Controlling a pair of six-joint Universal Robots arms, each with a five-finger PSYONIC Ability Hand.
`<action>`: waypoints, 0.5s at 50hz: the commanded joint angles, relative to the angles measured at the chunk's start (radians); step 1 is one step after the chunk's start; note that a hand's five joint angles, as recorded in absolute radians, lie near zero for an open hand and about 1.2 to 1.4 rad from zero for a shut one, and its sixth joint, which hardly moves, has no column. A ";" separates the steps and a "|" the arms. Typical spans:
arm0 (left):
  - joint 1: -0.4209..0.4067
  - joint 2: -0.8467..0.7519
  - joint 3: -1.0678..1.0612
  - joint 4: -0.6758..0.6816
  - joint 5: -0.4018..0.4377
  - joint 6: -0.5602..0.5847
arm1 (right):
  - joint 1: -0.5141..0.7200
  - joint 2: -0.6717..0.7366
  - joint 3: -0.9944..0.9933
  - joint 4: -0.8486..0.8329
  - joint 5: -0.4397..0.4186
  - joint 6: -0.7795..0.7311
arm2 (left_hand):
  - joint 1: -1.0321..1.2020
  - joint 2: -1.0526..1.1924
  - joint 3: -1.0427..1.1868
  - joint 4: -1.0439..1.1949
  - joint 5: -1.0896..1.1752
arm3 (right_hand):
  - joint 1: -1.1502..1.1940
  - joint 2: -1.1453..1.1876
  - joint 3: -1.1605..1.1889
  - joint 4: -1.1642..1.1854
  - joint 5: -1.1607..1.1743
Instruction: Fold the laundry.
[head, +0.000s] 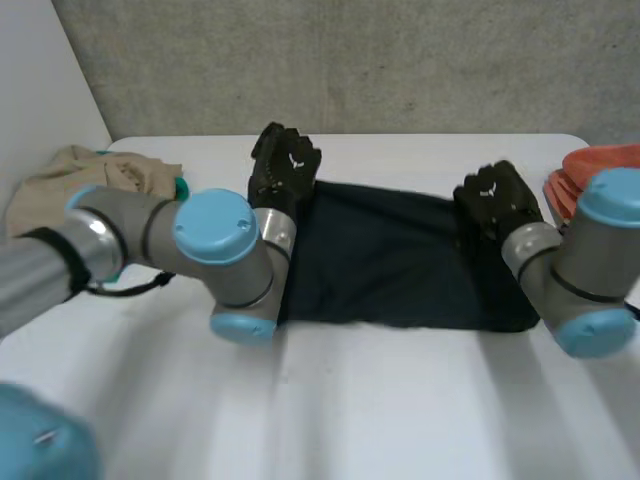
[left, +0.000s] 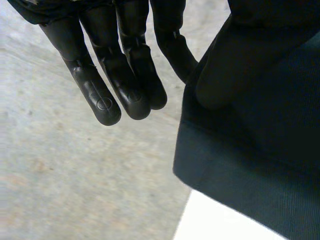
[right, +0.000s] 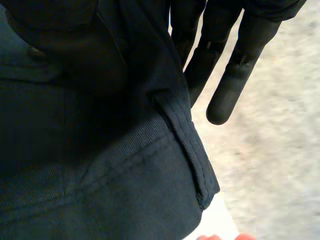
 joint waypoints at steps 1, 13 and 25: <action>0.006 -0.238 0.284 0.056 -0.001 0.057 | 0.004 0.224 -0.177 -0.210 0.025 -0.014 | 0.237 0.196 0.203 0.194 0.234 | 0.271 0.206 0.195 0.196 0.228; -0.009 -0.212 0.226 0.070 0.006 0.051 | 0.012 0.150 -0.132 -0.155 0.051 0.081 | -0.985 -1.025 -1.019 -1.027 -0.988 | -0.951 -1.016 -1.026 -1.026 -0.994; -0.037 0.041 -0.098 0.068 0.000 -0.055 | -0.051 -0.094 0.014 0.376 0.032 0.374 | -0.985 -1.025 -1.019 -1.027 -0.988 | -0.951 -1.016 -1.026 -1.026 -0.994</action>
